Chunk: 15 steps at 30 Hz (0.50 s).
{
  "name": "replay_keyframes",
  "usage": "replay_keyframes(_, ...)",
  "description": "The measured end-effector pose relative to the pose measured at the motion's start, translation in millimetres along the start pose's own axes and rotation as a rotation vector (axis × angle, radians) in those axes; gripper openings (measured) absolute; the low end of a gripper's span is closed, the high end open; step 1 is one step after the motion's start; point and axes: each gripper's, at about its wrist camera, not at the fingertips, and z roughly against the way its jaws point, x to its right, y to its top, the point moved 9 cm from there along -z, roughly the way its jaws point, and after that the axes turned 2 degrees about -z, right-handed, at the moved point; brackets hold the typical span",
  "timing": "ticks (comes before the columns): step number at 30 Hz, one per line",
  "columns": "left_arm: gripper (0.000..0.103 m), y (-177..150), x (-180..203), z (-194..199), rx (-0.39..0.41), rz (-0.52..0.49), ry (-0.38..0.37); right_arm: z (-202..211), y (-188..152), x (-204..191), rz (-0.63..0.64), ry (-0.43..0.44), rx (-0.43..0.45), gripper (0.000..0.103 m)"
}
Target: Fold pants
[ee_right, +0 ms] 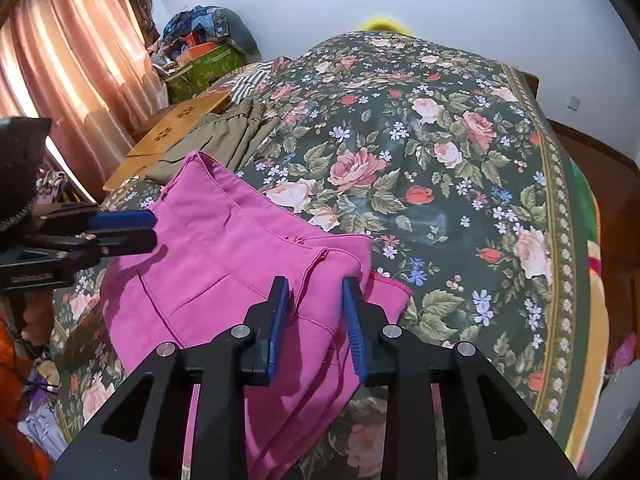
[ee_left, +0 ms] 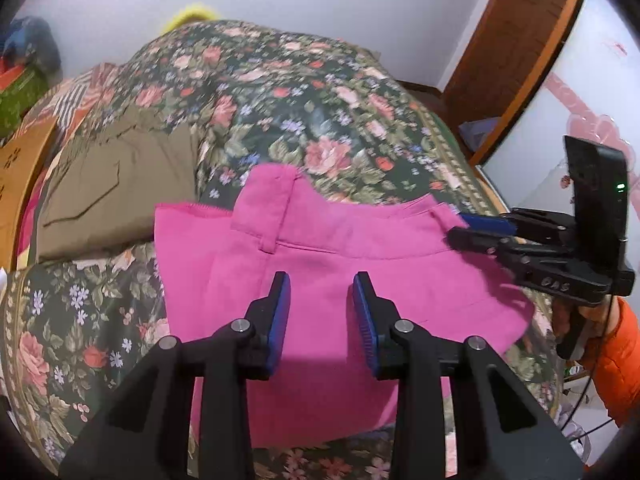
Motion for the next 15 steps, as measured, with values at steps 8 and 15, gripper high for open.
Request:
replay_keyframes(8,0.033,-5,-11,-9,0.005,0.041,-0.008,4,11,-7,0.037,0.006,0.076,0.010)
replay_keyframes(15,0.033,-6,-13,-6,0.010,0.057,-0.022,2,32,-7,0.076,-0.024,0.137,0.008)
